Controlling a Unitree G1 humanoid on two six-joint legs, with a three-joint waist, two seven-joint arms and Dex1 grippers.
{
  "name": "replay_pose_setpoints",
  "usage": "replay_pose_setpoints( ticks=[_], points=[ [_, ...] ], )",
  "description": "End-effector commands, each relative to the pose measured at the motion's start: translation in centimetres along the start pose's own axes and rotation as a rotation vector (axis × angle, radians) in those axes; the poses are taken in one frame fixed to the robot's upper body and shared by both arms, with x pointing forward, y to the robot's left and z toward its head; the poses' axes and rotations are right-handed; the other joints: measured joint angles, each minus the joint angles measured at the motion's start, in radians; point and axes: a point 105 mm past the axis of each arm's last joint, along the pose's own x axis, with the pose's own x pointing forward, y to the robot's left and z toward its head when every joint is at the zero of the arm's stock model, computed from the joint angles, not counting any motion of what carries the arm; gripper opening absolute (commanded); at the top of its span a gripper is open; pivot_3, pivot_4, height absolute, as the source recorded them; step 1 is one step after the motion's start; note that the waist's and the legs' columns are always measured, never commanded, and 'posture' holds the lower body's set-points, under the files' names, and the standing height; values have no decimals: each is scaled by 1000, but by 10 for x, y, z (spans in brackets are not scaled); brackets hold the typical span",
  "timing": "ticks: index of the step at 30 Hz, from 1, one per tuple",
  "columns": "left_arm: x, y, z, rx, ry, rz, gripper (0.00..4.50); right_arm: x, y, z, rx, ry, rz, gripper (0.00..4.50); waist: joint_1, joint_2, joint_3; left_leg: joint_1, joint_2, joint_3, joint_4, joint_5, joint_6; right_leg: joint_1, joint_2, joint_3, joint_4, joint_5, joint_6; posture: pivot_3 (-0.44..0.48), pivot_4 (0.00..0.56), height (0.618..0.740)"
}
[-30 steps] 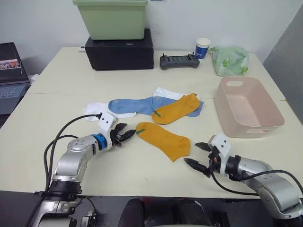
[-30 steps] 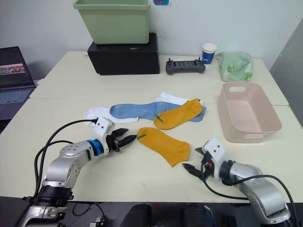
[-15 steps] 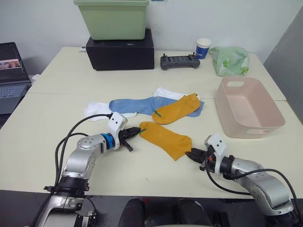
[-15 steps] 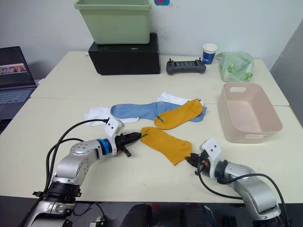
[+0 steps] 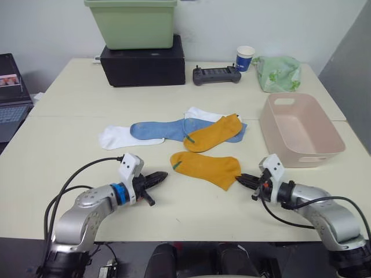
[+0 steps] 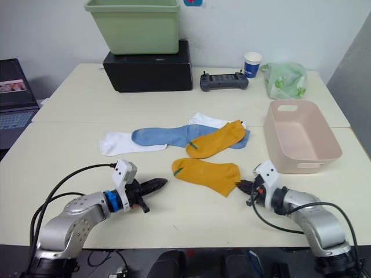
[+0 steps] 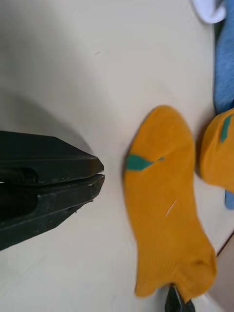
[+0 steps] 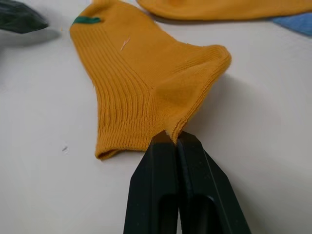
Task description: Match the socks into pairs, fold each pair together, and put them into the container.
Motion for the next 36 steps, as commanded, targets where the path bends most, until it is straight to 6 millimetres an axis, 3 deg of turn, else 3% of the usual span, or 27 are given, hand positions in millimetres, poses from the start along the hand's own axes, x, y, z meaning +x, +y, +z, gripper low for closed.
replay_pose_setpoints(
  ticks=[1, 5, 9, 10, 12, 17, 24, 28, 31, 36],
  points=[
    [-12, -23, 14, -33, -33, -66, 0, -9, 13, 13, -13, -15, 128, 40, 3, -1, 1, 0, 0, 0, 0, 0, 0, 0, 0, -1, 0, 0, 0, 0, 150, 740],
    [-22, -38, 12, -44, -6, -107, 0, -16, 19, 12, -8, 28, 206, 40, 2, -1, 1, 0, -1, 0, 0, 0, 0, 1, 0, 0, 0, -1, 2, 0, 150, 740],
    [-13, -4, 25, 49, -71, 59, 0, -14, 11, 11, -16, 35, 177, 40, 4, -1, 1, 1, 0, -1, 0, 0, 0, 1, 0, 0, 0, -2, 3, 0, 150, 740],
    [-7, 4, 32, 66, -104, 83, 176, -13, 10, 11, -18, 34, 172, 8, 5, -1, 1, 1, 0, -1, 0, 0, 0, 1, 0, -1, 0, -2, 3, 0, 150, 740],
    [4, 17, 42, 91, -148, 124, 602, -11, 9, 12, -14, 28, 169, 0, 7, -1, 1, 1, -1, -1, 1, 0, 0, 1, 0, -1, 0, -2, 3, 0, 150, 740],
    [38, 29, 49, 140, -153, 132, 2273, -9, 10, 14, -20, 19, 157, 0, 6, -1, 1, -1, -2, 1, 2, 0, 1, 1, 0, 2, -1, 1, 2, 0, 150, 740],
    [65, 31, 44, 153, -117, 102, 4469, -7, 8, 18, -28, 3, 132, 0, 2, -1, 1, -2, 0, 1, 1, 0, 1, -1, 1, 1, -2, 1, 2, 0, 150, 740],
    [79, 28, 27, 204, -4, 55, 4469, -8, 5, 20, -36, -4, 109, 0, 3, -1, 1, -1, -1, 1, 1, 0, 1, 0, 0, 1, -1, 1, 2, 0, 150, 740],
    [81, 22, 27, 208, -9, 4, 3811, -8, 5, 18, -35, -9, 95, 0, 3, -1, 1, -1, -2, 1, 2, 0, 1, 1, 0, 1, -1, 1, 2, 0, 150, 740],
    [77, 18, 30, 202, -27, -24, 2213, -8, 4, 17, -33, -12, 87, 0, 4, -1, 1, -2, -2, 0, 2, 0, 1, 0, 0, 1, -1, 1, 2, 0, 150, 740]
  ],
)
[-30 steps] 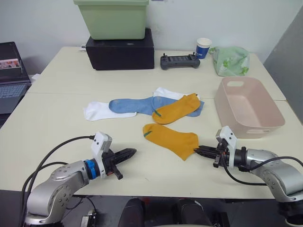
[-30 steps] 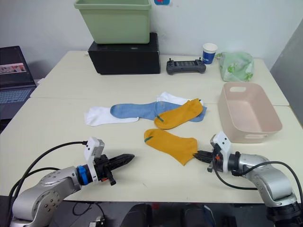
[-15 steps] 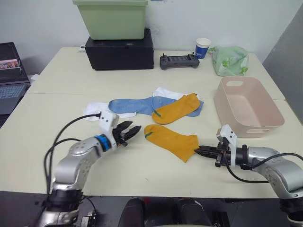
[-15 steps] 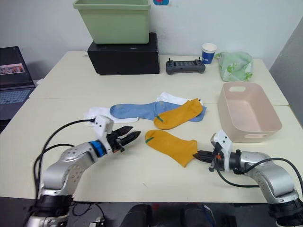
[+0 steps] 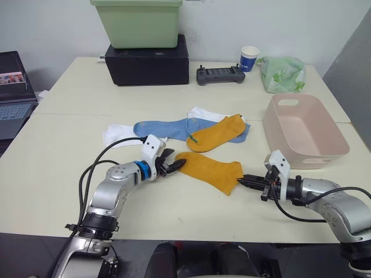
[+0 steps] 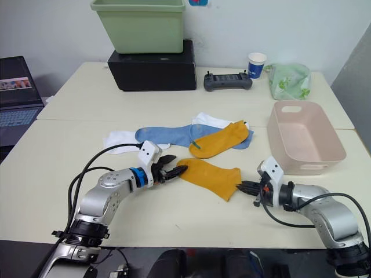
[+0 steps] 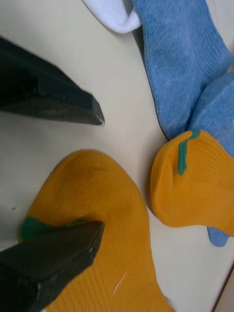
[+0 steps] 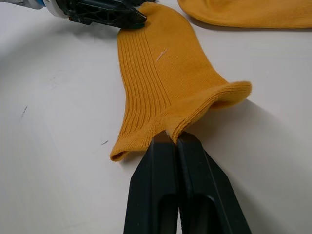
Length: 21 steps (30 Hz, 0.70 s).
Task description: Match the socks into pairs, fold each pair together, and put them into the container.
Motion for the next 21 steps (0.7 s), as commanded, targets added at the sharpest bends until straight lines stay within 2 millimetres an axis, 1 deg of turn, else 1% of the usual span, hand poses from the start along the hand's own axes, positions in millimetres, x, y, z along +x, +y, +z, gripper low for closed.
replay_pose_setpoints(
  ticks=[1, 4, 5, 7, 9, 11, 13, 15, 17, 19, 21],
  points=[
    [-2, -8, 1, -1, -5, -44, 1917, -2, 0, 9, -41, -33, -11, 0, 0, 0, 0, 0, 0, 0, 0, 0, 0, 0, 0, 0, 0, 0, 0, 0, 150, 740],
    [-9, -11, -1, -12, -6, -46, 945, -2, -2, 8, -42, -33, -13, 0, 0, 0, 0, 0, 0, 0, 0, 0, 0, 0, 0, 0, 0, 0, 0, 0, 150, 740],
    [-11, -12, -1, -20, -9, -51, 543, -2, -2, 8, -43, -32, -12, 0, -1, 0, 0, 0, 1, 0, 0, 0, 0, 0, 0, 0, 0, 0, 0, 0, 150, 740],
    [-17, -13, -1, -31, -13, -39, 30, -1, -3, 8, -44, -32, -11, 0, -1, 0, 0, 0, 1, 0, 0, 0, 0, 0, 0, 0, 0, 0, 0, 0, 150, 740],
    [-22, -13, 0, -50, -18, -13, 30, 0, -4, 8, -47, -32, -9, 0, -2, 0, 0, 0, 1, 0, 0, 0, 0, 0, 0, 0, 0, 0, 0, 0, 150, 740],
    [-29, -20, 5, -88, -44, -8, 30, 0, -6, 8, -49, -30, -6, 0, -3, 0, 0, 0, 1, 0, 0, 0, 0, 0, 0, 0, 0, 0, 0, 0, 150, 740],
    [-39, -36, 7, -150, -60, -29, 30, -2, -7, 10, -53, -20, 10, 0, -5, 0, 0, 0, 1, 0, 0, 0, 0, 0, 0, 1, 0, 0, 0, 0, 150, 740],
    [-45, -47, 8, -188, -60, -39, 30, -3, -9, 11, -50, -13, 22, 0, -3, 0, 0, 0, 1, 0, 0, 0, 0, 0, 0, 1, 0, 0, 0, 0, 150, 740],
    [-50, -53, 8, -216, -60, -40, 30, -4, -9, 12, -40, -7, 37, 0, -3, 0, 0, 0, 1, 0, 0, 0, 0, 0, 0, 0, 0, 0, 0, 0, 150, 740],
    [-56, -63, 4, -241, -42, -28, 30, -6, -6, 11, -33, 20, 82, 0, -2, 0, 0, 0, 1, -1, 0, 0, 0, 0, 0, 0, 0, 0, 0, 0, 150, 740],
    [-62, -73, -6, -218, 1, -17, 30, -6, 0, 8, -15, 48, 137, 0, -2, 0, 0, 1, 1, 0, 0, 0, 0, 1, 0, 0, 0, 0, 0, 0, 150, 740]
  ],
)
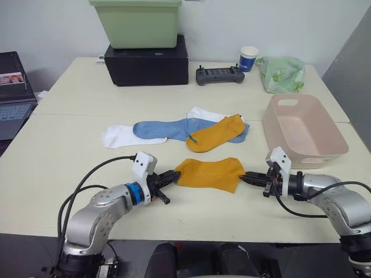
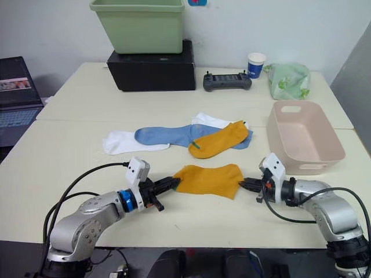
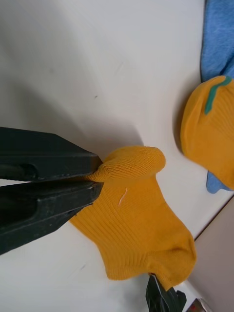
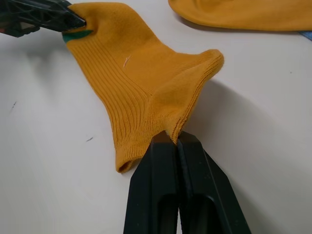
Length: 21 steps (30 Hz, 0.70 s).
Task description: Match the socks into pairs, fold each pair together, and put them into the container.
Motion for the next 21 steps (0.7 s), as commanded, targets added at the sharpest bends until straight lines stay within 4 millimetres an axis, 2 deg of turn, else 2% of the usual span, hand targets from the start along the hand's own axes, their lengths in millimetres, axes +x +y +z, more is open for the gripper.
replay_pose_setpoints(
  ticks=[1, 5, 16, 18, 21],
  points=[
    [-8, -13, -3, 23, -3, 28, 30, -1, 12, 3, 11, 18, 104, 0, 0, 0, 0, 0, 0, 0, 0, 0, 0, 0, 0, 0, 0, 0, 0, 0, 150, 740],
    [-11, -10, -7, -8, -30, 98, 30, -1, 18, -2, 19, 53, 143, 0, 1, 0, 0, 0, 0, -1, 0, 0, 0, 0, 0, 0, 0, 0, 0, 0, 150, 740],
    [-4, -2, -11, 19, -16, 111, 30, -6, 0, -5, -4, 70, 68, 0, 1, 0, 0, 0, 0, 0, 0, 0, 0, 0, 0, 0, 0, 0, 0, 0, 150, 740],
    [-4, -1, -12, 24, -6, 108, 489, -6, -5, -4, -13, 63, 44, 0, 1, 0, 0, 0, 0, 0, 0, 0, 0, 0, 0, 0, 0, 0, 0, 0, 150, 740],
    [-9, -3, -14, 24, 15, 90, 1304, -7, -6, -3, -28, 64, 45, 698, 0, 0, 0, 0, 0, 0, 0, 0, 0, 0, 0, 0, 0, 0, 0, 0, 150, 740]
  ],
)
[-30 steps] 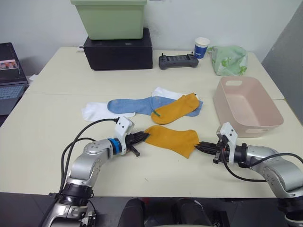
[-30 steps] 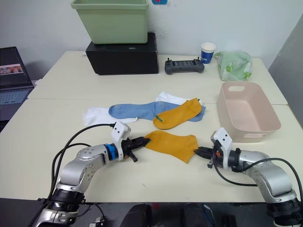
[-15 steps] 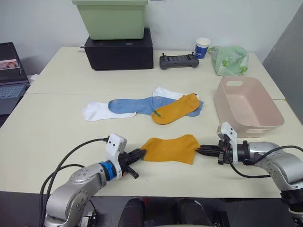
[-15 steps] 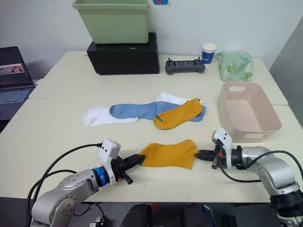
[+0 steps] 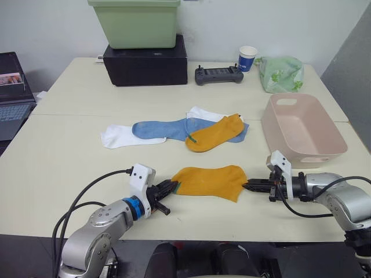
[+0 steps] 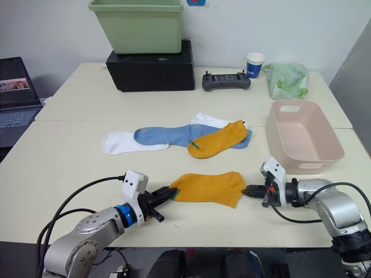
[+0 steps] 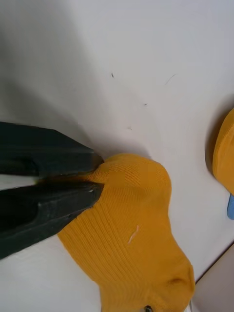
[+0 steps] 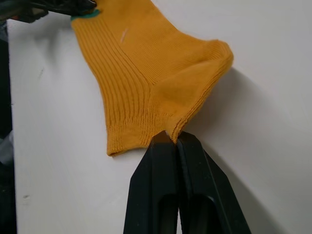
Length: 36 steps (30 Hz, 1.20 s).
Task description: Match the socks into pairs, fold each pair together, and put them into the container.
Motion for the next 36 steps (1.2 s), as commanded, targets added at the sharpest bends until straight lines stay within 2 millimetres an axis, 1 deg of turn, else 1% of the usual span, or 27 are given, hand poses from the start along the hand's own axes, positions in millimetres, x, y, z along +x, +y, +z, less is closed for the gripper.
replay_pose_setpoints(
  ticks=[1, 2, 4, 5, 7, 8, 9, 10, 11, 13, 15, 19, 21, 22, 26, 29, 30, 33, 34, 36],
  points=[
    [-7, -1, 4, 32, 4, -27, 1625, -6, -2, 10, -60, -23, -15, 1018, 0, 0, 0, 0, 0, 0, 0, 0, 0, 0, 0, 0, 0, 0, 0, 0, 150, 740],
    [-10, 2, 5, 45, 7, -17, 1953, -10, -4, 11, -70, -23, -26, 1338, 0, 0, 0, 0, 0, 0, 0, 0, 0, 0, 0, 0, 0, 0, 0, 0, 150, 740],
    [-18, 13, 10, 81, 6, 10, 2675, -18, -8, 14, -106, -26, -55, 2130, 0, 1, 1, 0, 0, 0, 0, 0, 0, 0, 0, 0, 0, 0, 0, 0, 150, 740],
    [-23, 18, 14, 119, 4, 15, 2945, -23, -9, 17, -133, -31, -74, 2418, 0, 1, 1, 0, 0, 0, 0, 0, 0, 0, 0, 0, 0, 0, 0, 0, 150, 740],
    [-29, 23, 19, 162, 3, 14, 3591, -27, -10, 21, -163, -36, -94, 3091, 1, 1, 2, 0, 0, 0, 0, 0, 0, -1, 0, 0, 0, 0, 0, 0, 150, 740],
    [-31, 24, 22, 197, 0, 1, 3959, -29, -7, 22, -195, -29, -78, 3468, 0, 1, 2, 0, 0, 0, 0, 0, 0, 0, 0, 0, 0, 0, 0, 0, 150, 740],
    [-32, 25, 24, 219, -2, -8, 4255, -29, -3, 22, -217, -23, -64, 3474, 1, 1, 2, 0, 0, 0, 0, 0, 0, 0, 0, 0, 0, 0, 0, 0, 150, 740],
    [-35, 23, 25, 286, 7, -52, 4438, -30, 3, 24, -244, -32, -40, 3474, 1, 1, 2, 0, 0, 0, 0, 0, 0, 0, 0, 0, 0, 0, 0, 0, 150, 740],
    [-36, 17, 23, 414, 31, -135, 4438, -27, 11, 29, -304, -46, -21, 3474, 0, 1, 2, 0, 0, 0, -1, 0, 0, 0, 0, 0, -1, 0, 0, 0, 150, 740],
    [-37, 9, 14, 598, 86, -273, 4438, -23, 26, 35, -385, -79, 20, 3474, 1, 2, 3, 0, 0, 0, -2, 0, 0, -1, 0, 0, -1, 0, 0, 0, 150, 740],
    [-28, 8, 13, 705, 78, -344, 4438, -16, 39, 31, -467, -81, 58, 3474, 1, 6, 5, 0, 0, 1, -3, 0, 0, -1, 0, 0, -2, 0, 0, 0, 150, 740],
    [-7, 0, 18, 853, 11, -423, 4438, -6, 40, 13, -560, -55, 23, 3474, 5, 5, 5, 0, 0, 1, -3, 0, 0, 0, -1, -1, -4, -1, 2, 0, 150, 740],
    [0, -3, 15, 889, 6, -461, 4438, -3, 42, 5, -601, -50, 17, 3474, 4, 5, 5, -1, -1, 1, -3, 0, 0, 0, -1, 0, -5, -1, 1, 0, 150, 740],
    [2, -3, 9, 917, 25, -480, 4438, -1, 43, -2, -622, -34, 22, 3474, 3, 5, 5, -1, -1, 1, -3, 0, 0, -1, -1, 0, -5, 0, 0, 0, 150, 740],
    [9, 2, -3, 967, 71, -492, 4438, 6, 42, -16, -663, 7, 37, 3474, -4, 5, 5, -1, 1, 2, -4, 0, 0, -1, 0, 1, -5, 0, 0, 0, 150, 740],
    [13, 5, -6, 991, 93, -482, 3882, 13, 38, -18, -676, 5, 21, 3474, -2, 6, 5, 1, 1, 1, -4, 0, 0, 0, 0, 0, -4, 0, -1, 0, 150, 740],
    [13, 5, -6, 995, 95, -482, 3622, 15, 37, -17, -678, 2, 19, 3474, -2, 6, 5, 2, 1, 1, -4, 0, 0, 1, 0, 0, -4, 0, -1, 0, 150, 740],
    [14, 6, -6, 991, 101, -479, 2646, 17, 37, -17, -702, 11, 29, 2857, -1, 6, 5, 3, 0, 1, -3, 0, 0, 1, 0, 0, 0, 0, 0, 0, 150, 740],
    [14, 8, -9, 984, 112, -476, 2391, 18, 37, -15, -715, 8, 32, 2580, -1, 6, 5, 3, 0, 1, -2, 0, 0, 1, 0, 0, 1, 0, 0, 0, 150, 740],
    [14, 9, -12, 977, 126, -473, 1720, 19, 37, -12, -730, 3, 35, 1843, -1, 6, 5, 4, 1, 1, -1, 1, 1, 2, 0, 0, 1, -1, 2, 0, 150, 740]
  ],
)
